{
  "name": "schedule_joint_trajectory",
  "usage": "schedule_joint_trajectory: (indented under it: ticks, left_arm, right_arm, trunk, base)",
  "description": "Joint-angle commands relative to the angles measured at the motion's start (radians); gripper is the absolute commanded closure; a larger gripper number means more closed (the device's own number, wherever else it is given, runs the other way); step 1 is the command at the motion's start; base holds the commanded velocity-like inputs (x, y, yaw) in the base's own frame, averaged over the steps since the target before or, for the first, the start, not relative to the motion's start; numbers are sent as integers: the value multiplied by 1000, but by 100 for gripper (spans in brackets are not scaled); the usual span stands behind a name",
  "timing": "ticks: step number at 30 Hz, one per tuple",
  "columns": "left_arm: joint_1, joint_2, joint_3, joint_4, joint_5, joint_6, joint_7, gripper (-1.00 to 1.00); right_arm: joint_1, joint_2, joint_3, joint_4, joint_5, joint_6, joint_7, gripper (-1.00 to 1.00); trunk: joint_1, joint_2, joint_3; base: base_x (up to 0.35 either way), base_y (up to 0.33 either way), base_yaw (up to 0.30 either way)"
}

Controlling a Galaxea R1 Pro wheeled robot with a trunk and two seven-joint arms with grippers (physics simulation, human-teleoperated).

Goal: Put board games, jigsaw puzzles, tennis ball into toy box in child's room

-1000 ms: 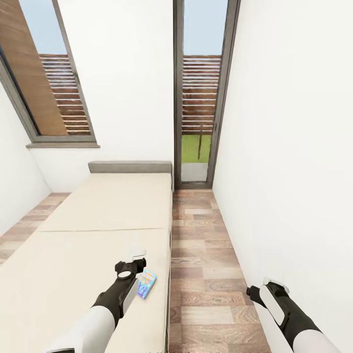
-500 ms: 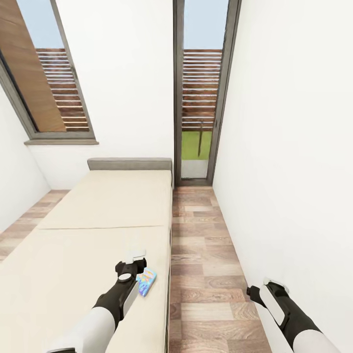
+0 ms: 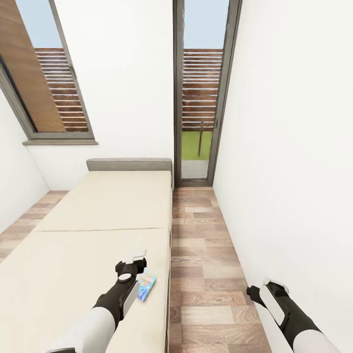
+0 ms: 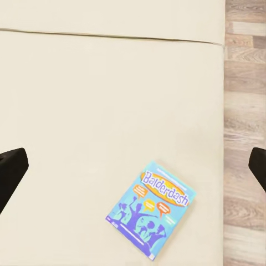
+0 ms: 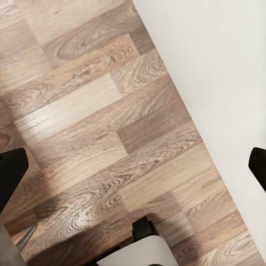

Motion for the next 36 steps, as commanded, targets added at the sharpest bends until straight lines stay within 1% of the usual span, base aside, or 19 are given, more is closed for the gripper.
schedule_joint_trajectory:
  ticks: [1,6,24,36]
  left_arm:
    - [-1,-1,7,0,-10,-2,1,-100]
    - [-1,-1,7,0,-10,-5,1,-100]
    - [-1,-1,7,0,-10,-11,1,-100]
    - [-1,-1,7,2,-10,-11,0,-100]
  right_arm:
    - [-1,-1,4,-2,-9,3,-8,-100]
    - [-1,-1,5,-1,-10,2,-8,-100]
    - [-1,-1,6,-2,-9,2,-8,-100]
    - [-1,-1,7,-1,-9,2,-8,-100]
  trunk:
    - [1,-2,-2]
    - [1,-2,-2]
    - [1,-2,-2]
    - [1,-2,-2]
  base:
    - [195,0,0]
    - [110,0,0]
    - [6,0,0]
    - [58,0,0]
